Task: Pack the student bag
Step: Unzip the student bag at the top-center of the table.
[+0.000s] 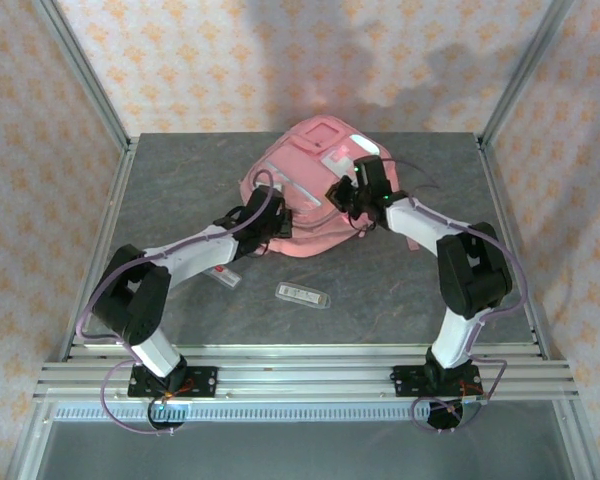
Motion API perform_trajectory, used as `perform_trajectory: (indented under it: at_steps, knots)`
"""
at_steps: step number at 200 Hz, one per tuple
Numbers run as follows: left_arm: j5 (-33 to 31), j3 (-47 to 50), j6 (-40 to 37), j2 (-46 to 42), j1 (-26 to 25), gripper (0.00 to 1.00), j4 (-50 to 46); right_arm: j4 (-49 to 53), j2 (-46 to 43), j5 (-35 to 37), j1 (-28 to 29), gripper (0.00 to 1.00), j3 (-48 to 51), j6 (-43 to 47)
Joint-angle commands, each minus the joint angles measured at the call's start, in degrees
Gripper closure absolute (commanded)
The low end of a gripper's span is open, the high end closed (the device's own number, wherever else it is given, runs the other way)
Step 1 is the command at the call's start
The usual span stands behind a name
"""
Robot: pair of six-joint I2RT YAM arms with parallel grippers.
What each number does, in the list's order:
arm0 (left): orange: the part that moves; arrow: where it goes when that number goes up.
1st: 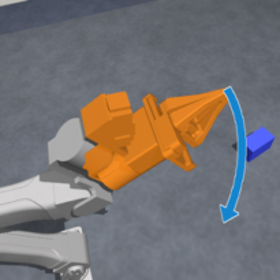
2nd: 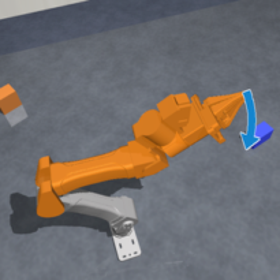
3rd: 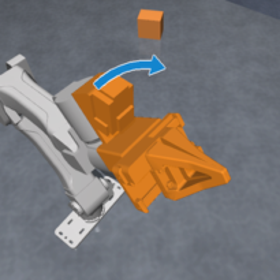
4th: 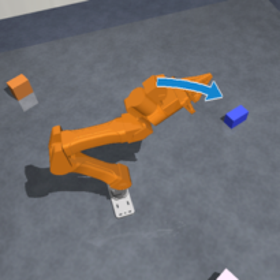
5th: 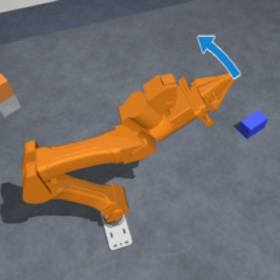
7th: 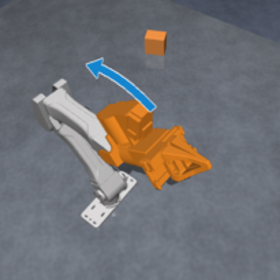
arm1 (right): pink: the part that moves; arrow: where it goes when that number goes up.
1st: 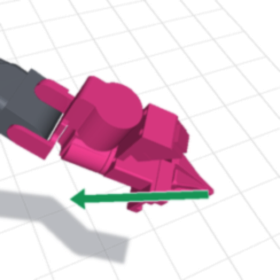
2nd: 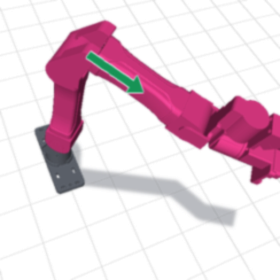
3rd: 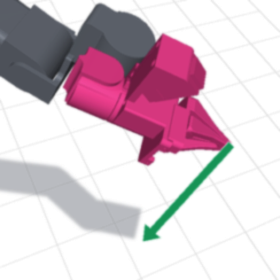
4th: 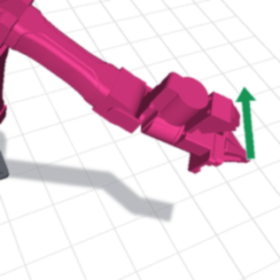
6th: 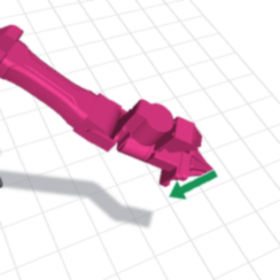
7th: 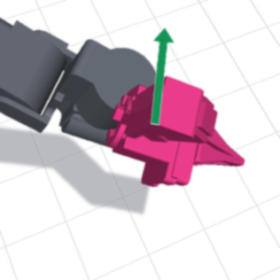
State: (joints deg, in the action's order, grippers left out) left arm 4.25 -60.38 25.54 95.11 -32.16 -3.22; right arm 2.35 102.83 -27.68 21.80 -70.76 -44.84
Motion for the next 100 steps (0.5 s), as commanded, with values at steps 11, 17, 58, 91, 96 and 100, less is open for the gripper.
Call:
perform_trajectory:
  at_steps: [11, 17, 58, 91, 96, 100]
  knots:
    - [3.15, -5.64, 0.16, 6.02, -6.22, 1.0, -2.64, 0.99, 1.0, 6.81, -5.7, 1.0, -8.6, 3.9]
    - [3.68, -7.04, 0.29, 7.34, -7.29, 1.0, -2.29, 1.39, 1.34, 7.34, -6.03, 1.0, -9.71, 4.12]
    - [3.83, -14.95, 2.09, 13.85, -10.9, 1.0, -1.42, 1.12, 0.26, 4.89, -6.13, 0.75, -7.26, 3.62]
    - [3.44, -16.17, 2.63, 13.87, -10.9, 1.0, -0.36, -3.3, -5.88, 2.72, -4.91, 0.65, 4.52, 1.73]
    - [3.4, -16.26, 2.5, 13.87, -10.88, 1.0, -0.46, -3.82, -6.71, 2.58, -4.62, 0.65, 6.05, 1.33]
    - [3.27, -16.39, 2.4, 13.87, -10.86, 1.0, -0.47, -4.19, -7.31, 2.48, -4.37, 0.65, 7.14, 1.11]
